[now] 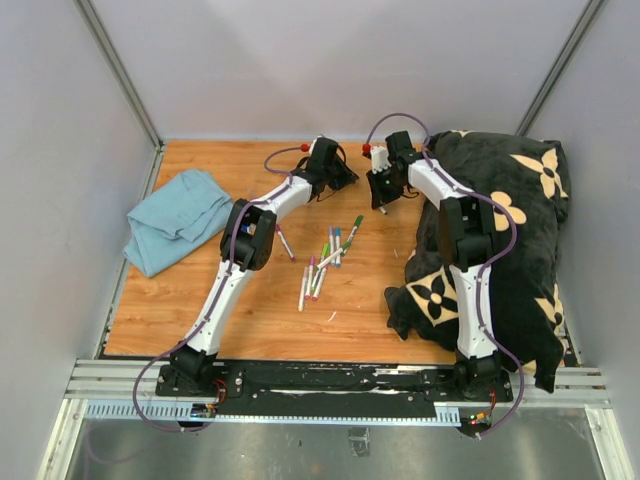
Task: Open the pen caps
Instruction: Place the pen cap at the center of the board.
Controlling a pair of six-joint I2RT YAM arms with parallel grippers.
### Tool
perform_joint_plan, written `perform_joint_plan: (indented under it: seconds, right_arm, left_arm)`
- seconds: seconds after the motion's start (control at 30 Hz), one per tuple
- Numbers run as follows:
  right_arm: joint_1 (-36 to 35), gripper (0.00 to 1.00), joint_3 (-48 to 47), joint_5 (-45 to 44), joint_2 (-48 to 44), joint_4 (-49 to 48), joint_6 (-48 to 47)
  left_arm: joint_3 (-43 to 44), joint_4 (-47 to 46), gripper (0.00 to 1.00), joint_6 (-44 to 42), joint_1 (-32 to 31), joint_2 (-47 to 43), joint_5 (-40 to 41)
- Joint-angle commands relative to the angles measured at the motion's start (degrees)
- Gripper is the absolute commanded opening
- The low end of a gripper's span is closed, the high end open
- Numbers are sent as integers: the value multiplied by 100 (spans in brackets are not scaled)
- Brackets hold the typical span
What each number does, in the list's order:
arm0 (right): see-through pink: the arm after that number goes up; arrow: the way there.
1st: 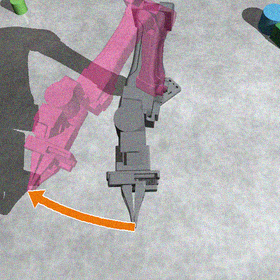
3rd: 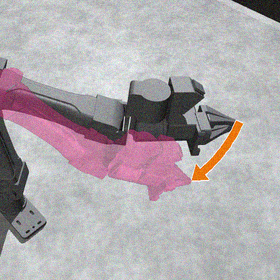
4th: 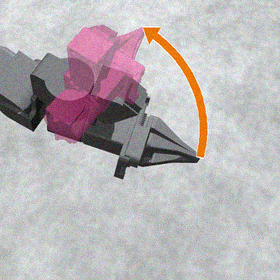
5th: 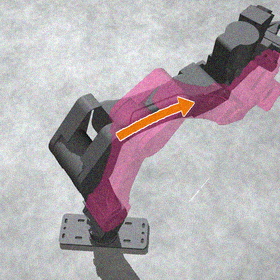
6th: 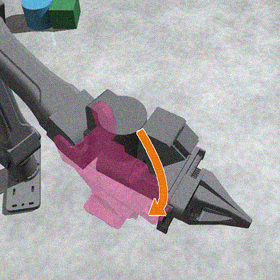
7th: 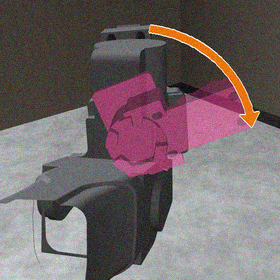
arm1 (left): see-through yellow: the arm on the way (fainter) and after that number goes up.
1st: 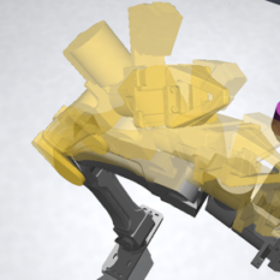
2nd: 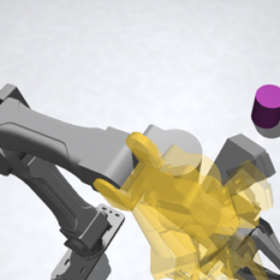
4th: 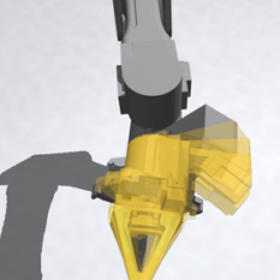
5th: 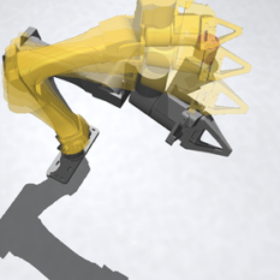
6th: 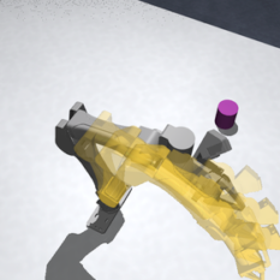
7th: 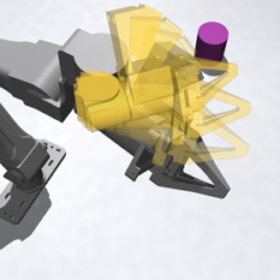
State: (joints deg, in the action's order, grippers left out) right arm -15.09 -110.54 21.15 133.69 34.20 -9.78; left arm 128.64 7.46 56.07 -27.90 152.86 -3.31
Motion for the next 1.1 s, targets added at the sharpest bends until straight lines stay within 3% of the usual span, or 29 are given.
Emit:
perform_joint_plan:
  seconds: [0.0, 0.3, 0.83, 1.07]
  right_arm:
    - [129, 15, -198, -109, 178, 242, 32]
    - [145, 23, -155, 55, 216, 331, -93]
    - [181, 27, -142, 182, 90, 406, -181]
    - [198, 37, -112, 365, -65, 424, -267]
  left_arm:
    - [106, 422, 14, -51, -48, -18, 304]
    - [102, 566, 28, -160, -67, -60, 527]
    - [-181, 387, 38, -335, -69, -371, 566]
    - [-613, 15, 42, -703, -66, -849, 519]
